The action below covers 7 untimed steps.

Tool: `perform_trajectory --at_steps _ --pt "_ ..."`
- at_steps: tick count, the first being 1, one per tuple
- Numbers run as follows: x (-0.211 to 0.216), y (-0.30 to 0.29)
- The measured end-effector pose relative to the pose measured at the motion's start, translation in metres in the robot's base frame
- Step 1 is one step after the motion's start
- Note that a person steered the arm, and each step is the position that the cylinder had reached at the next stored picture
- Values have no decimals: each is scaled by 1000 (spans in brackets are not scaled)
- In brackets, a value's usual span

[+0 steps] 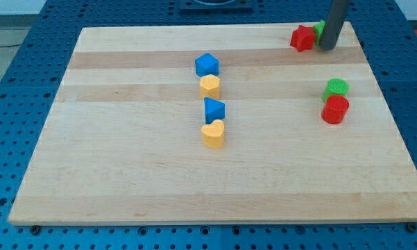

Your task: Push the red star into the green star

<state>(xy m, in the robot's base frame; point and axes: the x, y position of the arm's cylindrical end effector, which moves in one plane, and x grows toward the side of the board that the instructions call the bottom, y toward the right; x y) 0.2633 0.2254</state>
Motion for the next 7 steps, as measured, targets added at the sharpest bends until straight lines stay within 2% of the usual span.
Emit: perform_trajectory --at_steps 2,3,5,7 --pt "5 0" --pt "31 -12" --pt "31 -72" --pt "18 -65"
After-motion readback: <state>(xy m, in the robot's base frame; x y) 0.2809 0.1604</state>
